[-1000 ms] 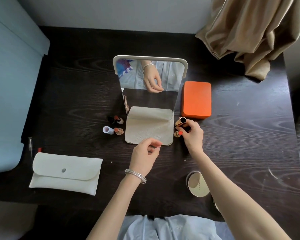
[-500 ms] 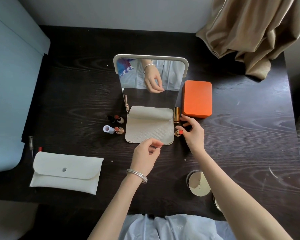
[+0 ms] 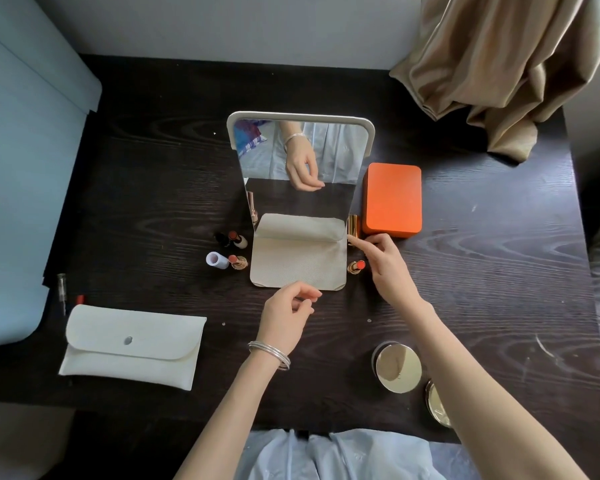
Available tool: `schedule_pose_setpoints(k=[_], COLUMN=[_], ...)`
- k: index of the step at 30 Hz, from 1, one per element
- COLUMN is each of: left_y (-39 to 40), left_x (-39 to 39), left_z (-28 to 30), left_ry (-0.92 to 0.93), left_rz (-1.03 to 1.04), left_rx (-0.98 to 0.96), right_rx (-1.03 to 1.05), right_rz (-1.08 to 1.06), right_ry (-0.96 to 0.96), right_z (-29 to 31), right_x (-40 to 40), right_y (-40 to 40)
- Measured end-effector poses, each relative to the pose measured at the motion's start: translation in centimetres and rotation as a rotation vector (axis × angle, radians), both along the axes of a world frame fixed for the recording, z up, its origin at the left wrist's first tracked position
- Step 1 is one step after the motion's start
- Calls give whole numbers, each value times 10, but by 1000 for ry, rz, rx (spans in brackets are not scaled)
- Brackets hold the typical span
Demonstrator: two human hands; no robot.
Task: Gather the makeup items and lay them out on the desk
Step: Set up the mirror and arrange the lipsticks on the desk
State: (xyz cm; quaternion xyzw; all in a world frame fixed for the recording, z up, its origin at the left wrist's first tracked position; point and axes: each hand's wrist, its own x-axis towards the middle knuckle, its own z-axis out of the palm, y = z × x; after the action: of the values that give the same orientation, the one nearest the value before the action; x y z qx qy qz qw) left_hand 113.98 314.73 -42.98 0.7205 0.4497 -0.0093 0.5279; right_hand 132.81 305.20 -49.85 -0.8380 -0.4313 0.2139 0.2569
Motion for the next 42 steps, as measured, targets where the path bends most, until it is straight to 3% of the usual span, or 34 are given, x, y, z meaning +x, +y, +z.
schedule_pose_setpoints(k=[3,11,17,21,26,29,32,35,37,42], left_y=[0,1,5,8,10,12,14,19,22,16], left_x=[-1,-1,24,51,68,68,67,63,57,44], left_z=[-1,1,18,31,38,37,31,20,13,0], left_ry=[12,9,-220,-346,-382,-378,-366,-278,-195,-105], left_rz=[7,20,39,-37,-11,-8,21,120,136,108], left_rx=[-7,13,177,194,67,83,92,82,83,48], right_rx=[-76,-21,351,505,589,592,539,418,302,110], right_rz=[77,-183,-482,-353,-309,-283,-354,-497,-469,-365], right_ry=[-77,-106,200,335,629,704,662,430,291,150], right_z=[3,1,44,82,98,99,90,73,60,32], right_x=[3,-6,-14,-22,-28,-24,-18,-8,-4,-2], right_y=[0,-14,-21,-17,-6,2,6,5,4,6])
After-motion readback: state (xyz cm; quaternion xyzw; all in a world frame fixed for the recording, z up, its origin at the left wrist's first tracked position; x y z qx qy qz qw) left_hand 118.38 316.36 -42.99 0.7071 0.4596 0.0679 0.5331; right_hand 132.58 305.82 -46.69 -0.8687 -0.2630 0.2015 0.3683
